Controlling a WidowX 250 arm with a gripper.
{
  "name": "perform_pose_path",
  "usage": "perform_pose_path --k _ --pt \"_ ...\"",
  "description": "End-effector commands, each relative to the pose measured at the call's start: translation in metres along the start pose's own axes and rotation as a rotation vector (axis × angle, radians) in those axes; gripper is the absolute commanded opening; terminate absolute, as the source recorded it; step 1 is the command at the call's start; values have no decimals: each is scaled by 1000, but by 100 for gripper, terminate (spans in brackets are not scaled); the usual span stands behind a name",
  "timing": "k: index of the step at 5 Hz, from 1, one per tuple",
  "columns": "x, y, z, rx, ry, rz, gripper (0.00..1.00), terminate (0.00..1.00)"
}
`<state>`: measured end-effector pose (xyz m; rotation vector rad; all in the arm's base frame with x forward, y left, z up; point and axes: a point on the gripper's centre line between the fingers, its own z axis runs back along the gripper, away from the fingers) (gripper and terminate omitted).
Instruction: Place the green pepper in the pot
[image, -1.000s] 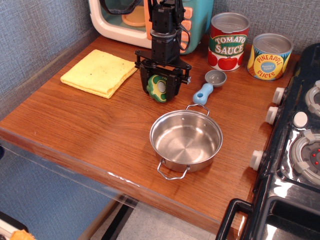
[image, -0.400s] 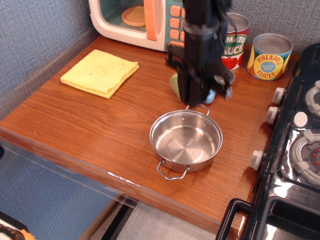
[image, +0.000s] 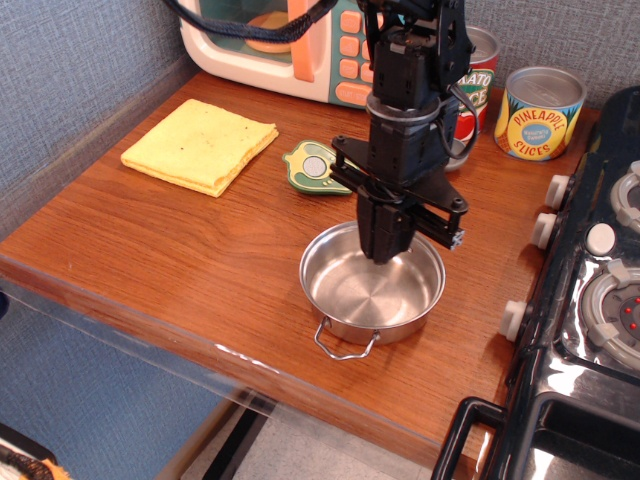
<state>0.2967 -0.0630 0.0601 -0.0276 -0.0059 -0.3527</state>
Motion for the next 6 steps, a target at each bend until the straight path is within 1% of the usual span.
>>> perform_pose_path --k 1,2,3,4,5,6 --pt "20 60 39 18 -99 207 100 0" --pt "31 94 35 30 -95 277 100 0" --pt "41 113 25 33 -68 299 100 0" --pt "45 118 10 45 -21 291 100 0" --pt "49 120 3 52 1 291 100 0" --pt "56 130 -3 59 18 307 100 0"
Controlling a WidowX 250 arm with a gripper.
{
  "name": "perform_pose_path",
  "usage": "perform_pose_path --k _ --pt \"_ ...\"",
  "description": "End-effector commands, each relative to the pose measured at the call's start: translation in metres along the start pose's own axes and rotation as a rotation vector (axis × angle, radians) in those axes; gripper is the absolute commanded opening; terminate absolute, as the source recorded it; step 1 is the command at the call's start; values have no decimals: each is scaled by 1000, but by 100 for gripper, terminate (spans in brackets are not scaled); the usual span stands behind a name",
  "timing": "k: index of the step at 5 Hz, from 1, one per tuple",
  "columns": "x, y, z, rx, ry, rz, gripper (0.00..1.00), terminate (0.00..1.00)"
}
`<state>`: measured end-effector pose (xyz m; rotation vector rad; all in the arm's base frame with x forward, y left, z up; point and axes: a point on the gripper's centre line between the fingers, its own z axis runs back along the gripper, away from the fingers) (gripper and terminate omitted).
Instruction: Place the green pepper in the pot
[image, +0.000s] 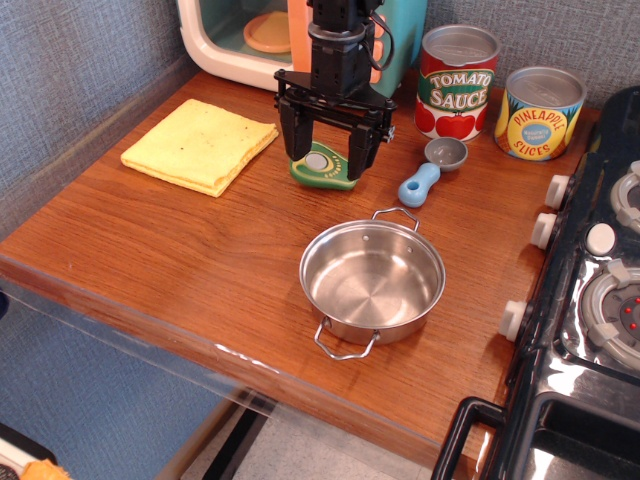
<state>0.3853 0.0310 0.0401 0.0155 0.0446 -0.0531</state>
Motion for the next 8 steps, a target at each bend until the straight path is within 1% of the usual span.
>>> perform_pose_path --k 1,2,3,4,5,6,7,8 --pt "16 21 10 33 -24 41 100 0" --pt "24 34 2 46 2 74 100 0" --pt "25 37 -9 45 36 80 100 0" --pt "26 38 -12 36 43 80 100 0" --pt "25 38 -11 34 36 76 0 0" --pt "25 33 2 55 12 43 0 0" --pt "23 24 24 63 -33 -4 0 0" --pt "16 14 38 48 -64 -50 0 0"
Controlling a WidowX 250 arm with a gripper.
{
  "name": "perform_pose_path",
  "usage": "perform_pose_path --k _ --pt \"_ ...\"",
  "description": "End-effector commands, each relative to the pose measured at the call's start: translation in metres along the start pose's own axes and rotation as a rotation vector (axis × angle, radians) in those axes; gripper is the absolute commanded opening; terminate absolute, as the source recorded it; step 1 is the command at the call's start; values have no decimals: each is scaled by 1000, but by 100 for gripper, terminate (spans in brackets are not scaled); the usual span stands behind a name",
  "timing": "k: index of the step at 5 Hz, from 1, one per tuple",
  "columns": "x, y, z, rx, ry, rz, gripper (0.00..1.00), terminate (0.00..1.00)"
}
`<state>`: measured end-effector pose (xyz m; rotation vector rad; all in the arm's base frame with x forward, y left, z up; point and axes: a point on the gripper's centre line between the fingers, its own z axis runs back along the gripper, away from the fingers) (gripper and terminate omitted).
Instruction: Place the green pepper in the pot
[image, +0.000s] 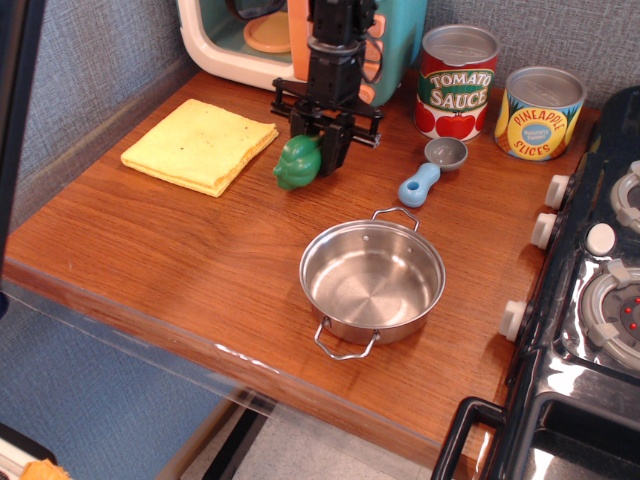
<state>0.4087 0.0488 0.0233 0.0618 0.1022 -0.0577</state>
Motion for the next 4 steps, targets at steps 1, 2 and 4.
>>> perform_pose_path --k 1,2,4 --pt "-38 -38 86 -4 -198 -122 0 0" --pt "-74 -75 87 -47 -193 -200 0 0" --pt "-99 -93 53 -53 -135 -203 0 0"
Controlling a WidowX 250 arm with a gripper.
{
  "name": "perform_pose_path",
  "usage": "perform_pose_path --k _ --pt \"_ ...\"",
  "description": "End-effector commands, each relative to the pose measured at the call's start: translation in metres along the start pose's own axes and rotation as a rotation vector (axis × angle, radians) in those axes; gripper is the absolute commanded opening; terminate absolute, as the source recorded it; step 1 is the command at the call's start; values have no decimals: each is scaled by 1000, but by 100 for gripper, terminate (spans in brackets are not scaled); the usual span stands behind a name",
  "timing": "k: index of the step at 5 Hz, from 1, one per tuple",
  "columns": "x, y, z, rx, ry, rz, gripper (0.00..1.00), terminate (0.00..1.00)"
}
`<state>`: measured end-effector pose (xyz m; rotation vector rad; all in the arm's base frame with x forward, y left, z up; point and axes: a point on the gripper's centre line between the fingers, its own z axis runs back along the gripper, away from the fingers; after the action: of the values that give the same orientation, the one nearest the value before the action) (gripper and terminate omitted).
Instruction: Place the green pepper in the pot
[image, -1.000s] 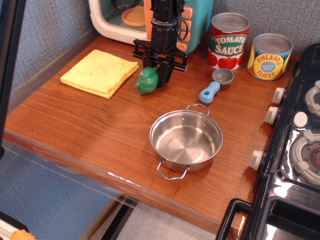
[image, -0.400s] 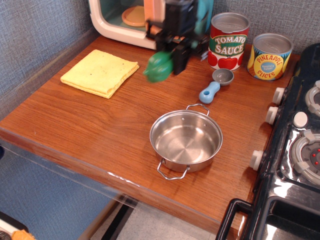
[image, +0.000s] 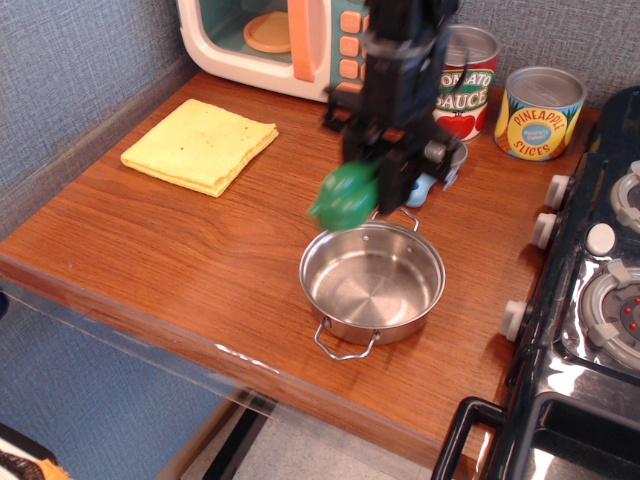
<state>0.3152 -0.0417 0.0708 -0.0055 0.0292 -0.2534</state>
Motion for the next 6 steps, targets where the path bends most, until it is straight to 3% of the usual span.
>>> perform_pose_path --k 1,2,3,5,6 --pt "0 2 2 -7 -71 16 0 0" --pt "4 5 -1 -22 -78 24 100 0" --pt "7 9 8 -30 -97 25 100 0" --pt "4 50 58 21 -173 70 100 0" --pt "8 63 50 16 -135 70 100 0"
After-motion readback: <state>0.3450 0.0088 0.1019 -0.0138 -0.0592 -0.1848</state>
